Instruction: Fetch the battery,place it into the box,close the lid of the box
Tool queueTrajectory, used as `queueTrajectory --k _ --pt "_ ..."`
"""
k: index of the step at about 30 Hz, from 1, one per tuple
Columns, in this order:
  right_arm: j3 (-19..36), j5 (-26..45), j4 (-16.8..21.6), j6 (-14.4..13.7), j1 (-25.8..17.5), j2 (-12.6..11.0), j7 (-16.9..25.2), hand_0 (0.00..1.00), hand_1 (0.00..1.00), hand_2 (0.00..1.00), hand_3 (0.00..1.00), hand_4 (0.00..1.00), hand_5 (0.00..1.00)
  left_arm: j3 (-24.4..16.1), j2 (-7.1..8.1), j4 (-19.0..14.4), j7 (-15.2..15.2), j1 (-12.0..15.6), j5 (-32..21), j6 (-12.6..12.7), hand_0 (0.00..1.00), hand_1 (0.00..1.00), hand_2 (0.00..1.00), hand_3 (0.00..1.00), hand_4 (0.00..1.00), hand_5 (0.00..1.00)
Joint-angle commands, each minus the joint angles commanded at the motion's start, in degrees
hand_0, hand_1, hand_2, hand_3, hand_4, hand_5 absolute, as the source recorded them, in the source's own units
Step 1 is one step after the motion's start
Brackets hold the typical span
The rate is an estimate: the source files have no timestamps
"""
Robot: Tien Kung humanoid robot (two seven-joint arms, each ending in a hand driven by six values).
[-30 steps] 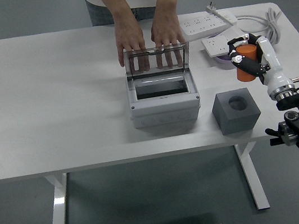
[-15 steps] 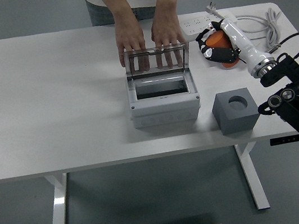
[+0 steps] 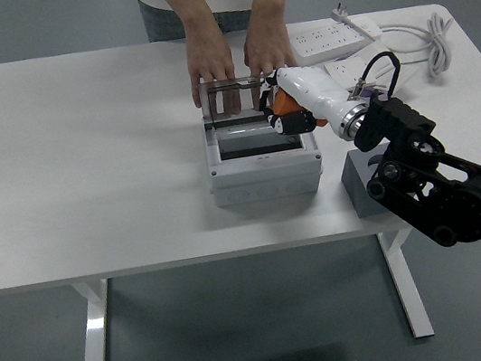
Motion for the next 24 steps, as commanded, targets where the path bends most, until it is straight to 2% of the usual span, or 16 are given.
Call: queueTrajectory --k 11,24 --pt "-3.5 -0.5 -4.8 -0.8 3.2 3.6 0.0 0.139 0.191 0.239 0.313 0.278 0.038 -0.2 0.26 0.0 0.0 -0.3 0.5 -0.3 0.632 0.698 0.573 0.541 0.5 0.002" --pt "-6.8 0.3 -10.1 -3.8 5.8 6.3 2.3 0.138 0.191 0.236 0.317 0.277 0.031 -0.6 0.31 0.0 0.0 -0.7 1.3 -0.8 0.632 0.698 0.573 0.541 0.5 0.002"
